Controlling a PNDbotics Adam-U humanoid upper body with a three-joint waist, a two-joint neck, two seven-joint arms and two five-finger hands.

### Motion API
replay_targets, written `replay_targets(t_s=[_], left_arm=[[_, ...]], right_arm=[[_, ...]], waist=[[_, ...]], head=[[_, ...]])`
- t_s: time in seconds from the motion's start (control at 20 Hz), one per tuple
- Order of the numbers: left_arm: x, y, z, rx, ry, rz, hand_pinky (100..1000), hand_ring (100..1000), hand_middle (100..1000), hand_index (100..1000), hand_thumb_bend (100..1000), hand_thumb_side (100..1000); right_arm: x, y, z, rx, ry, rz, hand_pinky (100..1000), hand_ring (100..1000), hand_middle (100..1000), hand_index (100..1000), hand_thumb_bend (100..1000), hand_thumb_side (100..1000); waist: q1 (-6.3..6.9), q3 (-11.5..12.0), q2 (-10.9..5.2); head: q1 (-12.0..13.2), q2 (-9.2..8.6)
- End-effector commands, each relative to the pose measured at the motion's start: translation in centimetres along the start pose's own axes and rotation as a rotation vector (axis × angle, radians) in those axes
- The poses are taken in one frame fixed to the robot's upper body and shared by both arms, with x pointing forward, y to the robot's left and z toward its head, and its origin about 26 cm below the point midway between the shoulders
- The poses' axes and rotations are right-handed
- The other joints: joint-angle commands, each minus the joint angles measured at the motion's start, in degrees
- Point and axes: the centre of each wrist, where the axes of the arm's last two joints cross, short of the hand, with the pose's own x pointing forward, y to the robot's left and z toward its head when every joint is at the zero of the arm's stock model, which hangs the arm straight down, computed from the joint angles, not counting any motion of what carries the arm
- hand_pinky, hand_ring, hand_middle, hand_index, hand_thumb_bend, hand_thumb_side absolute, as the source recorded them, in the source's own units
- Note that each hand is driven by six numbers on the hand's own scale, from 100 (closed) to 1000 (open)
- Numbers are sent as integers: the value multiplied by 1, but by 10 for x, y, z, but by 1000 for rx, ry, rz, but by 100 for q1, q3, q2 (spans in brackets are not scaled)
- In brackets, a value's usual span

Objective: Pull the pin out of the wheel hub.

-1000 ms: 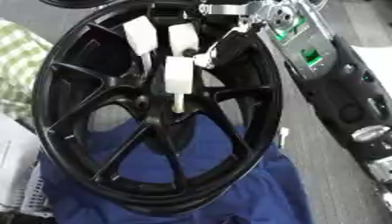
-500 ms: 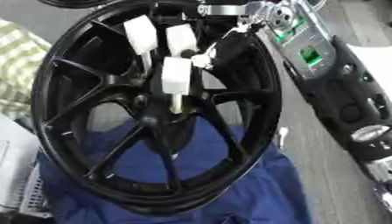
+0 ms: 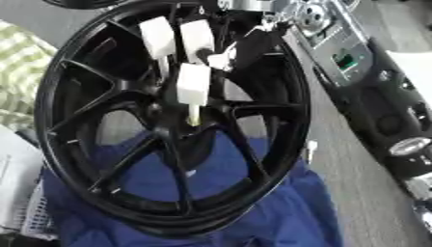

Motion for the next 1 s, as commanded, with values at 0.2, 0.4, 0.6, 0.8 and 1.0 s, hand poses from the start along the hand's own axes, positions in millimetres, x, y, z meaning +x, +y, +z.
replay_targets(t_s=[0.2,0.4,0.6,0.8,1.0], left_arm=[[10,5,0,14,-36,-19,831,596,500,710,100,712],[11,5,0,13,-38,-20,831,595,500,710,100,711],[11,5,0,14,-35,-22,831,595,501,711,100,716],[11,6,0,15,-35,-24,831,594,500,711,100,712],[13,5,-1,14,-42,-24,831,595,500,711,100,709]], right_arm=[[13,-26,16,-53,-14,20,952,769,331,471,100,277],[13,-33,23,-49,-24,-25,971,771,330,470,100,345],[11,-46,40,-77,-45,-115,983,761,329,470,100,405],[14,-64,65,-142,-62,-204,994,760,326,469,100,420],[16,-80,89,-214,-74,-276,1000,760,325,468,100,467]], waist=[[17,-15,-191],[18,-18,-226],[14,-29,-243],[16,-62,-255],[46,-97,-262]], head=[[-6,13],[-5,38],[5,39],[-5,39],[30,39]])
